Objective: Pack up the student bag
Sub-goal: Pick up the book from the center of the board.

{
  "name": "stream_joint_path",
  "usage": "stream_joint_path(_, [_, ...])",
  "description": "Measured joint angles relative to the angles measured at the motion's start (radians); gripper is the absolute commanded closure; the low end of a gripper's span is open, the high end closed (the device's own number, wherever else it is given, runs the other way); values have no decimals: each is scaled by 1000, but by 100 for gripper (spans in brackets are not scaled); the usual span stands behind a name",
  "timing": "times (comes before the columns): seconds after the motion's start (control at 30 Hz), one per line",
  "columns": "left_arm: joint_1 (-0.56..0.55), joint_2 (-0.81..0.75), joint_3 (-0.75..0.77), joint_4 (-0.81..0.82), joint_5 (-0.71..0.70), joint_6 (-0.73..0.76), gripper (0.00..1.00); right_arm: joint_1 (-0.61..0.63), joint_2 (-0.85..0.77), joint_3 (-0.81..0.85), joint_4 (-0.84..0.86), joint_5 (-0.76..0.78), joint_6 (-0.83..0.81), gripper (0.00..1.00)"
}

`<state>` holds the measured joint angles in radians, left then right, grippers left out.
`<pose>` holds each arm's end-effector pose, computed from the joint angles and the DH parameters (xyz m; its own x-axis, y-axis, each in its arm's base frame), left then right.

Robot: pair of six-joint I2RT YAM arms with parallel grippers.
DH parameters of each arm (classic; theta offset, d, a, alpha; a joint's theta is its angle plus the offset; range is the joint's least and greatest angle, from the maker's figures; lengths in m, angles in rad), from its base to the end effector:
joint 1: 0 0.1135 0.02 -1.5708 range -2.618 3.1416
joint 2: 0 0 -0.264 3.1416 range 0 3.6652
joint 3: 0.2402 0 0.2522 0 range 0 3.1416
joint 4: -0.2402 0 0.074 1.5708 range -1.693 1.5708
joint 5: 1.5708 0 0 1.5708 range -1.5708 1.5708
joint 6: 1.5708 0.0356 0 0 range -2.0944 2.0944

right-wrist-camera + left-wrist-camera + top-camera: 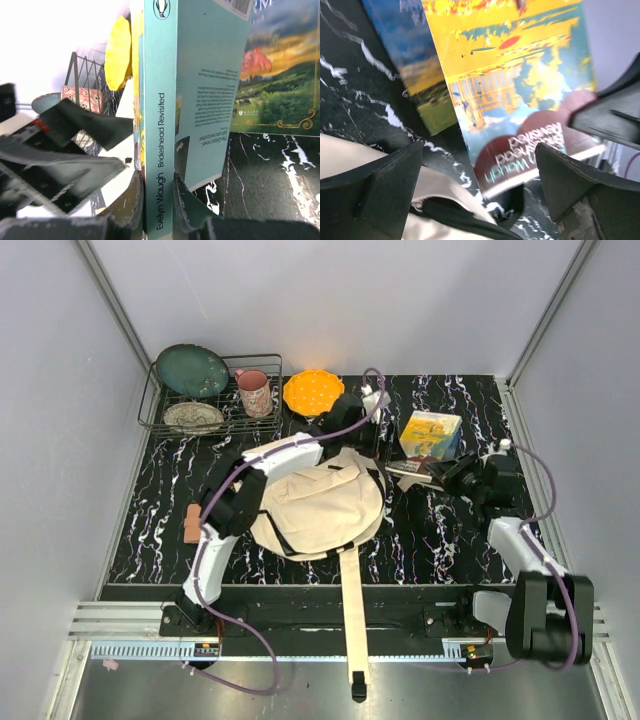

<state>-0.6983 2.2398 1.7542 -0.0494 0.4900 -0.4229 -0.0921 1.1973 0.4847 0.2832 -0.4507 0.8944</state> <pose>0.3868 -0.3465 0.2056 -0.7162 0.1284 -0.6860 0.6398 0.5134 -0.5719 0.2451 -0.0071 0.2004 -0.5025 0.7514 -0.4277 0.1282 0.5540 0.8226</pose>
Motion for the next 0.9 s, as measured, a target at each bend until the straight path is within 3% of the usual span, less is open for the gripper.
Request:
stream_joint_path(0.23, [15,-284,-151,148,-33,-32,1,-7,-203,47,-207,37,-54,100])
stream_joint_path(0.4, [26,-451,-340,278,-57,-81,1,-7,-294,80,-336,-7,-62,100])
stream_joint_path(0.73, [25,-646,-611,483,-73,-216,1,0,-315,145,-348,-239,-53,100])
stream_joint_path(0.9, [25,-712,-685,515,-113,-234,1,72,-306,145,-310,-327,-20,100])
